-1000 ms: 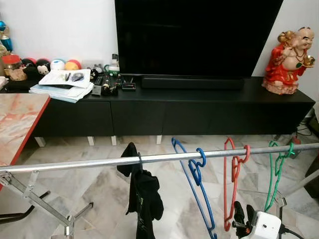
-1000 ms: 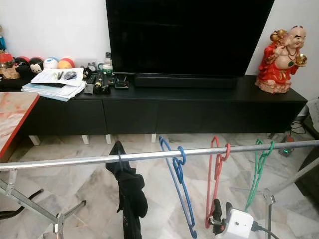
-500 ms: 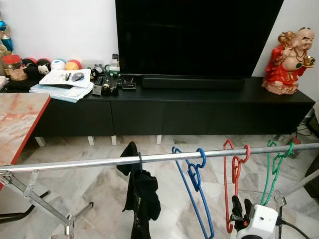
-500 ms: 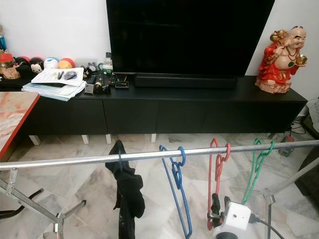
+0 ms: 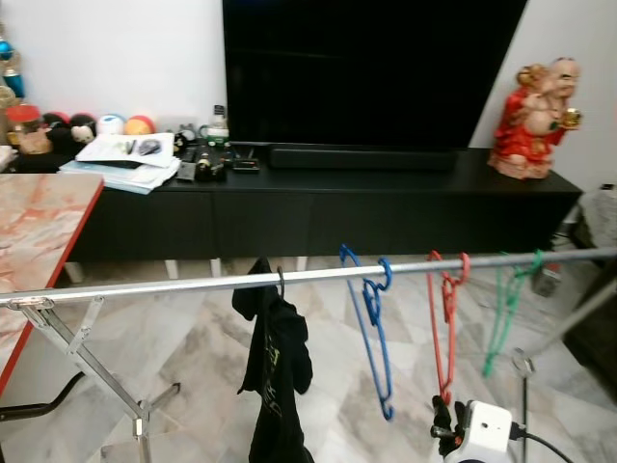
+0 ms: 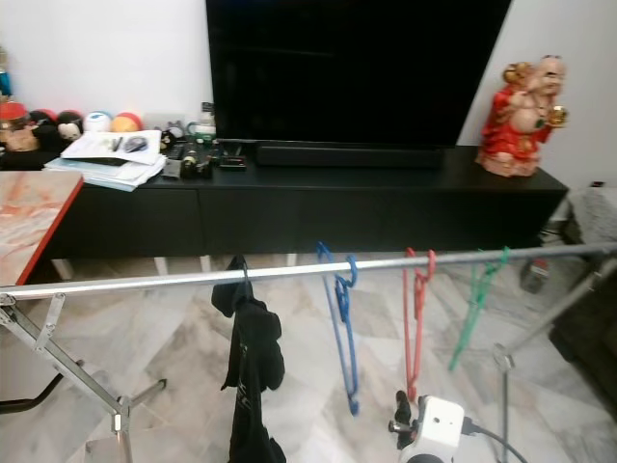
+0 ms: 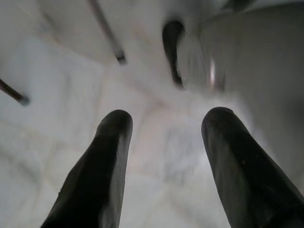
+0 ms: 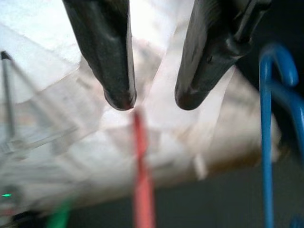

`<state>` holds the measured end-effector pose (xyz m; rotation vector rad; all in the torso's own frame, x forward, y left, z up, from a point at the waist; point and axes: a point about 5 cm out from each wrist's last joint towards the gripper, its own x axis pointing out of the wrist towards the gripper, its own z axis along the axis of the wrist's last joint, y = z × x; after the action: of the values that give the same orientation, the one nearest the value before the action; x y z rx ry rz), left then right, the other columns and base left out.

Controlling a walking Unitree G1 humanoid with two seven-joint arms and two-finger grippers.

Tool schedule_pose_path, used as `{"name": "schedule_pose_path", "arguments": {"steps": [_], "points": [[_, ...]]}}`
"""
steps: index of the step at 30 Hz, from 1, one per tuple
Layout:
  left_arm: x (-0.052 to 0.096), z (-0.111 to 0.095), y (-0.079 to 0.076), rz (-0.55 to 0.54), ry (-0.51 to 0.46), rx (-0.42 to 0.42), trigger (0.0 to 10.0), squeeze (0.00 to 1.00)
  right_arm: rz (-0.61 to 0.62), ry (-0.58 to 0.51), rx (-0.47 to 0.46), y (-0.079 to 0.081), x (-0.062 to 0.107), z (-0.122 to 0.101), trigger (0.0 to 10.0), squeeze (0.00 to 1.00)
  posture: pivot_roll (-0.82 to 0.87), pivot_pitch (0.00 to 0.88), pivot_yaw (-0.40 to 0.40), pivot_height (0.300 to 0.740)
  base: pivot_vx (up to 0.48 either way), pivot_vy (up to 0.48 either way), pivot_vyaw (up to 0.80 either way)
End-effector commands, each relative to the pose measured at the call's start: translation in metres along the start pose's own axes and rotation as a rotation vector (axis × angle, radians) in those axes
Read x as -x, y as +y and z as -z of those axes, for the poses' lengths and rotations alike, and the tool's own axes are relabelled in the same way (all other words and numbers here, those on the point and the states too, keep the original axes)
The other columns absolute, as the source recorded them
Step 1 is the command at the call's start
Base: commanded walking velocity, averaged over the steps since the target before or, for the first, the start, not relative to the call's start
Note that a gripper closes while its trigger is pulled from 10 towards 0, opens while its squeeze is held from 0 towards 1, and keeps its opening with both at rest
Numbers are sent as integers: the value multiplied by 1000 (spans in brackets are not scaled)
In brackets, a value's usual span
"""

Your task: Hang hanger

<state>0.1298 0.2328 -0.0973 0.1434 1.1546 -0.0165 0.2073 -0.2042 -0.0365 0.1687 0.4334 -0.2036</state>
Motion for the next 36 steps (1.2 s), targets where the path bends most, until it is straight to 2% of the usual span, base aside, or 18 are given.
{"name": "schedule_pose_path", "arguments": {"steps": [1, 7, 14, 19, 27, 31, 36], "points": [[2, 22, -6, 14, 71, 18, 10000, 0, -1, -15, 2, 1, -6, -6, 10000, 0, 109, 0, -57, 740, -270, 0, 0], [2, 21, -6, 16, 70, 18, 10000, 0, 6, 46, -5, 0, -8, 4, 10000, 0, 109, 0, -54, 740, -271, 0, 0], [2, 20, -7, 18, 67, 19, 10000, 0, 17, 203, -23, 0, -6, 26, 10000, 0, 110, 0, -54, 740, -269, 0, 0], [1, 20, -8, 20, 66, 20, 10000, 0, 5, 265, -14, 3, -3, 35, 10000, 0, 111, 0, -54, 740, -259, 0, 0], [1, 20, -9, 21, 65, 24, 10000, 0, 0, 386, 3, 4, 4, 51, 10000, 0, 110, 0, -54, 740, 0, 0, 0], [1, 20, -10, 25, 63, 30, 10000, 0, 11, 450, 14, 3, 11, 61, 10000, 0, 118, 0, -57, 740, 0, 0, -622], [1, 20, -10, 24, 62, 35, 10000, 0, -9, 477, 21, 5, 14, 67, 10000, 0, 118, 0, -59, 740, 0, 0, -734]]}}
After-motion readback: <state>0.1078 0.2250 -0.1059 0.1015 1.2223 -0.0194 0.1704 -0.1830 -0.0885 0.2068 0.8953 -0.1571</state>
